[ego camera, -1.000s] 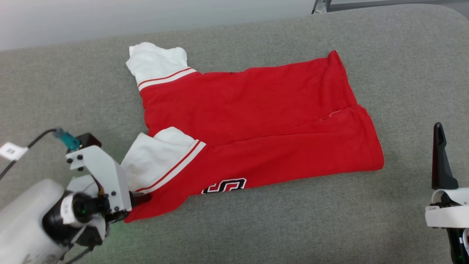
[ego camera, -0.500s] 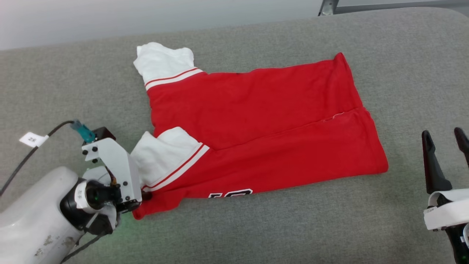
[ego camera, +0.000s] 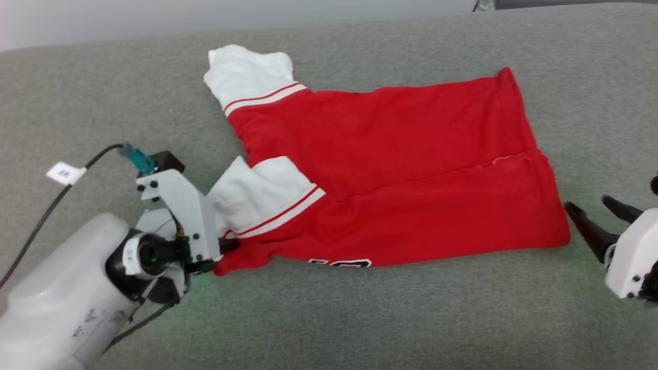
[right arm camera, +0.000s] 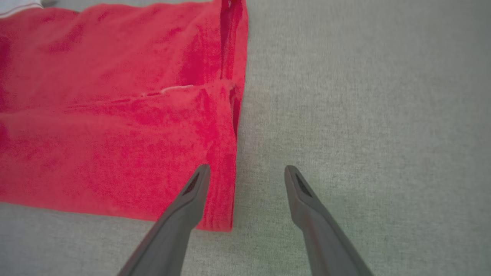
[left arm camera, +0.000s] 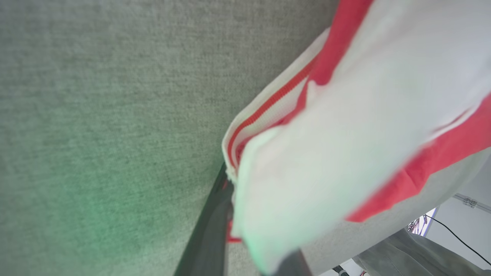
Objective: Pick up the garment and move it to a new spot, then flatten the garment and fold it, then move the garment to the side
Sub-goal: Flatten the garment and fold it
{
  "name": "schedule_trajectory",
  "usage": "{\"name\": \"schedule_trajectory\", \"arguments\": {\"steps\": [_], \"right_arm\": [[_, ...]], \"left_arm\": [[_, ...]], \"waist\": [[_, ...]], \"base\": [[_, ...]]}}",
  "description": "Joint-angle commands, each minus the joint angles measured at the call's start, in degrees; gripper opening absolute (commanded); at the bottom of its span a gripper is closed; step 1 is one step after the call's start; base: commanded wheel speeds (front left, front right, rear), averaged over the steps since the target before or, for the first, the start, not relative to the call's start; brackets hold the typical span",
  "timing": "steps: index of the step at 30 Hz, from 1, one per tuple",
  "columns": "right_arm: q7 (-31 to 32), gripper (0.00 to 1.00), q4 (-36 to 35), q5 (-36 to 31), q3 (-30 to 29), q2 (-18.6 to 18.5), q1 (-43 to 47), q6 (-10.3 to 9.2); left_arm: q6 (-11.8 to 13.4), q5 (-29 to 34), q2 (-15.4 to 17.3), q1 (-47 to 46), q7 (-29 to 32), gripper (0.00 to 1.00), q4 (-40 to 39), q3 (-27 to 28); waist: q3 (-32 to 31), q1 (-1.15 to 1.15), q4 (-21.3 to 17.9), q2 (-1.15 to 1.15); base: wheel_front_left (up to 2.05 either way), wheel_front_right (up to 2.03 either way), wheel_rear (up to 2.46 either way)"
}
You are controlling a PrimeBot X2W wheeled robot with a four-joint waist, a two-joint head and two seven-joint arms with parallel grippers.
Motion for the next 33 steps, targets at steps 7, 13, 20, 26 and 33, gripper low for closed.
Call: {"name": "schedule_trajectory", "arguments": {"steps": [7, 13, 20, 26, 33], "right_arm": [[15.12, 1.0, 3.61, -0.51, -1.04, 0.73, -4.33, -0.03], [22.58, 1.0, 6.91, -0.77, -1.82, 3.06, -6.01, -0.02], [26.67, 0.0, 8.79, -0.06, -1.69, 2.89, -6.94, -0.02], [26.27, 0.0, 7.76, 0.15, -3.24, 1.67, -7.51, -0.03], [26.25, 0.0, 6.8, 0.79, -4.49, 1.19, -6.81, -0.03]], "left_arm": [[-1.27, 0.85, -3.79, -1.21, -0.59, 0.0, 1.92, -1.17], [-2.28, 0.46, -5.18, -2.13, -1.18, 0.0, 3.2, -0.64], [-2.33, 0.11, -4.77, -2.16, -0.94, 0.0, 5.11, -0.1], [-1.94, -0.68, -3.61, -1.65, -0.46, 0.0, 4.51, 0.7], [-0.51, -1.43, -1.21, 0.28, 0.1, 0.0, 1.35, 1.24]], "waist": [[1.29, 0.0, 3.09, 0.0], [2.14, 0.0, 4.53, 0.0], [2.0, 0.0, 5.53, 0.0], [1.16, 0.0, 5.99, 0.0], [0.12, 0.0, 6.27, 0.0]], "base": [[0.0, 0.0, 0.0], [0.0, 0.0, 0.0], [0.0, 0.0, 0.0], [0.0, 0.0, 0.0], [0.0, 0.0, 0.0]]}}
